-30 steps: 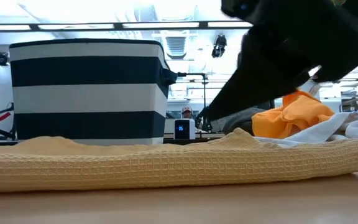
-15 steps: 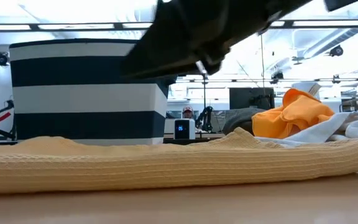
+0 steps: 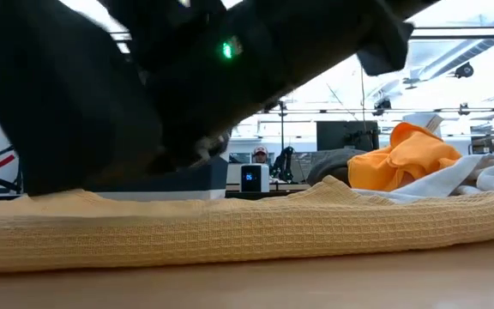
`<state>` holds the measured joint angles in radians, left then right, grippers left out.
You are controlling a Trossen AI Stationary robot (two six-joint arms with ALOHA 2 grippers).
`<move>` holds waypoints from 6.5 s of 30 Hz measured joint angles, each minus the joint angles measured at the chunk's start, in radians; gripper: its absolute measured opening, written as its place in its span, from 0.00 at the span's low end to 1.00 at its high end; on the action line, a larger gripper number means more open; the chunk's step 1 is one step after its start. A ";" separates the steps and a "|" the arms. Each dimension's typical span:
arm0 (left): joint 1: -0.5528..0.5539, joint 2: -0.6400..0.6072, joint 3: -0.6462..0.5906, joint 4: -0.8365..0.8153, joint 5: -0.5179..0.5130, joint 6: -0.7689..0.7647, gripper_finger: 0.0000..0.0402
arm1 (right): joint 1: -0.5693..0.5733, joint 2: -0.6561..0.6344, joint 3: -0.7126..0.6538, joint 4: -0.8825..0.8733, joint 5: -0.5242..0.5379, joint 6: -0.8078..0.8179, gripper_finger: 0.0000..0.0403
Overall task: Fold towel
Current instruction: Fold the yellow kitchen towel
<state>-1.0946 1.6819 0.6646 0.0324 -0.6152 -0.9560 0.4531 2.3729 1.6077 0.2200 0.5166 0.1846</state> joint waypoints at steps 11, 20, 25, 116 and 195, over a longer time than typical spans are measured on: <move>-0.002 -0.087 0.059 -0.267 0.042 -0.065 0.19 | -0.003 -0.066 0.000 -0.133 -0.080 0.025 0.26; 0.061 -0.154 -0.102 -0.210 -0.304 -0.169 0.19 | 0.002 -0.233 -0.040 -0.547 0.033 0.133 0.30; 0.084 -0.096 -0.221 0.036 -0.212 -0.150 0.21 | -0.002 -0.249 -0.170 -0.624 0.013 0.276 0.32; 0.422 -0.416 -0.250 -0.052 0.130 0.449 0.28 | -0.196 -0.582 -0.354 -0.720 -0.335 0.131 0.17; 0.447 -0.257 -0.272 0.150 0.020 0.472 0.43 | -0.180 -0.420 -0.258 -0.678 -0.309 0.212 0.24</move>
<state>-0.6478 1.4253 0.3930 0.1819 -0.5951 -0.4839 0.2726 1.9530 1.3499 -0.4578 0.2075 0.3965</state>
